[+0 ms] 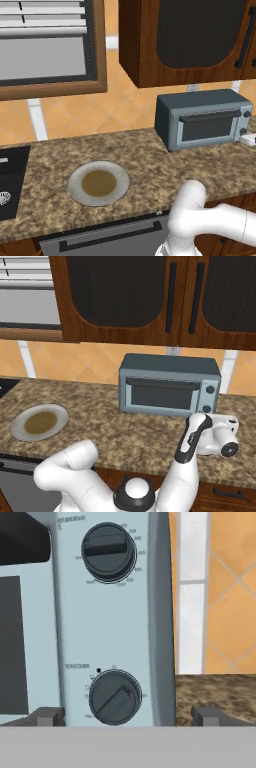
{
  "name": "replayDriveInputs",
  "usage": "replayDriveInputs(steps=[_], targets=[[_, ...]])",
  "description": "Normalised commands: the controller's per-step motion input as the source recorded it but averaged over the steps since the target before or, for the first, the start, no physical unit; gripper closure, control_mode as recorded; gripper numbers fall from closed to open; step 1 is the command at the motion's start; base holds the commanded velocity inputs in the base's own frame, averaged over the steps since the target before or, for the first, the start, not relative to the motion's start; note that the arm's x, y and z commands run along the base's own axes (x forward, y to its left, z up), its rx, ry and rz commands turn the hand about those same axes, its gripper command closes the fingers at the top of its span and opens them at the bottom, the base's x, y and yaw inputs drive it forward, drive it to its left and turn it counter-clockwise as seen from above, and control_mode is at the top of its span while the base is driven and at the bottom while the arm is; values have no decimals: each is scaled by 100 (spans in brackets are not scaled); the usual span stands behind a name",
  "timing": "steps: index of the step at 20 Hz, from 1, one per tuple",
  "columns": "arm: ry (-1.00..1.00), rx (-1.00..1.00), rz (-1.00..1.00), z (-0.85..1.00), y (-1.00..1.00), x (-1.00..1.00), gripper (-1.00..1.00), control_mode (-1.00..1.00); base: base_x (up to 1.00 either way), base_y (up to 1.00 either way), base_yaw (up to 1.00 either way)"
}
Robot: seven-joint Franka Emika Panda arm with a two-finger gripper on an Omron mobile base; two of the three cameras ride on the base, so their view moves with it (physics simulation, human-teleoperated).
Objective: Pick up the kebab skewer and baguette bread, and place them inside the toaster oven. Close the toaster oven door and start by setting the timer.
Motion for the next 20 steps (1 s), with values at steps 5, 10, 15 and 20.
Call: replayDriveInputs(steps=[5,10,15,20], targets=[[0,0,0,0,0,7,-100,-100,0,0,0],[0,0,-1,0,1,9,-100,-100,0,0,0],[0,0,-2,0,4,12,-100,-100,0,0,0],[0,0,-1,0,2,2,-100,-100,0,0,0]])
